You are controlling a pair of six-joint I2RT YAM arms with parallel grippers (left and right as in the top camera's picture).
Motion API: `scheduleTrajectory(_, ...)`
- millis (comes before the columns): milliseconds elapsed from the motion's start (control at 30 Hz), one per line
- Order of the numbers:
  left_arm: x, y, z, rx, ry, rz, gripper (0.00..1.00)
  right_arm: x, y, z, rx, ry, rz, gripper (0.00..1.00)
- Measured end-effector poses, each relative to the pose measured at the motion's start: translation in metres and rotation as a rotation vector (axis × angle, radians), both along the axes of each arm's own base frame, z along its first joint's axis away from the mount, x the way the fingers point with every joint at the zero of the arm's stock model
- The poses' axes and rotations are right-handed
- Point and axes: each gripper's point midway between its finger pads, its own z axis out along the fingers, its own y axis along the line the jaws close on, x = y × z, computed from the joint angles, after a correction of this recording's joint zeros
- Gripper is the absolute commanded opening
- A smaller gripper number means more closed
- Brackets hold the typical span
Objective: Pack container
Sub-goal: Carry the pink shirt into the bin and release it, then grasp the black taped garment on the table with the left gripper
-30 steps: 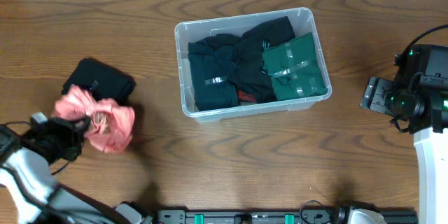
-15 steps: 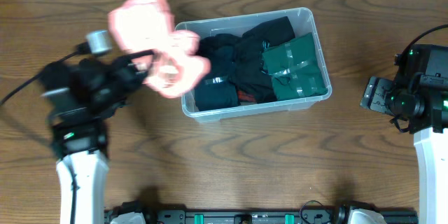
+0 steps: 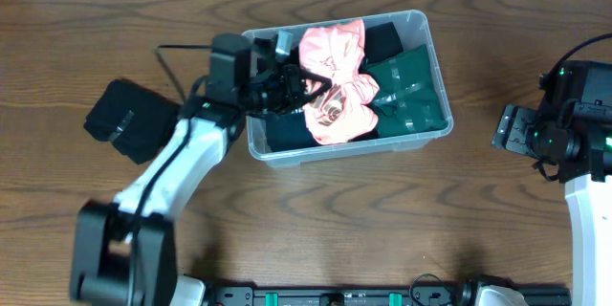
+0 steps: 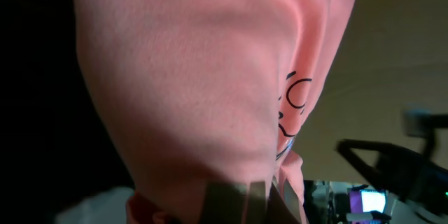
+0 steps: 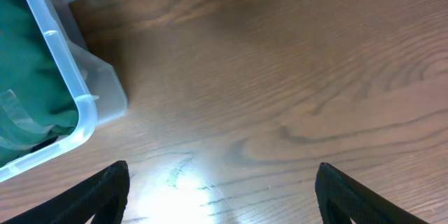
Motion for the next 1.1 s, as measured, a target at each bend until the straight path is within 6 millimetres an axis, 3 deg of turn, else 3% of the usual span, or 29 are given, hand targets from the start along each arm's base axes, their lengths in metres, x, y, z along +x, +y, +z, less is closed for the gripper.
scheduleTrajectory(133,0.016,-0.006,-0.025,0.025,0.024,-0.015,0.07,0.0,0.0,0.0,0.0,0.0,-0.001,0.83)
scheduleTrajectory(167,0.018,-0.007,-0.028,0.029,0.027,-0.015,0.15,0.0,0.0,0.0,0.0,0.0,0.0,0.83)
scheduleTrajectory(200,0.02,-0.007,-0.031,0.034,0.024,-0.018,0.41,0.0,0.0,0.0,0.0,0.0,0.0,0.83)
scheduleTrajectory(233,0.02,-0.008,-0.034,0.038,0.028,-0.02,0.76,0.0,0.0,0.0,0.0,0.0,0.0,0.83)
scheduleTrajectory(267,0.02,-0.007,-0.036,0.041,0.031,-0.023,0.98,0.0,0.0,0.0,0.0,0.0,0.0,0.83)
scheduleTrajectory(500,-0.001,0.002,-0.038,0.137,0.077,-0.056,0.98,0.0,0.0,0.0,0.0,0.0,0.0,0.83)
scheduleTrajectory(633,-0.023,0.031,-0.012,0.321,0.026,-0.029,0.98,0.0,0.0,0.0,0.0,0.0,0.0,0.83)
scheduleTrajectory(733,-0.021,0.067,0.024,0.435,-0.088,0.075,0.98,0.0,0.0,0.0,0.0,0.0,0.0,0.83)
scheduleTrajectory(833,-0.014,0.131,0.052,0.545,-0.149,0.264,0.98,0.0,0.0,0.0,0.0,0.002,0.0,0.83)
scheduleTrajectory(867,-0.011,0.169,0.059,0.593,-0.144,0.371,0.98,0.0,0.0,-0.001,0.0,0.003,0.0,0.83)
scheduleTrajectory(900,-0.01,0.179,0.059,0.608,-0.14,0.4,0.98,0.0,0.0,-0.001,0.001,0.003,0.0,0.83)
scheduleTrajectory(967,-0.009,0.229,0.055,0.663,-0.087,0.523,0.98,0.0,0.0,-0.001,0.001,0.005,0.0,0.83)
scheduleTrajectory(1100,-0.014,0.32,0.027,0.728,0.076,0.727,0.98,0.0,0.0,-0.001,0.001,0.005,0.0,0.83)
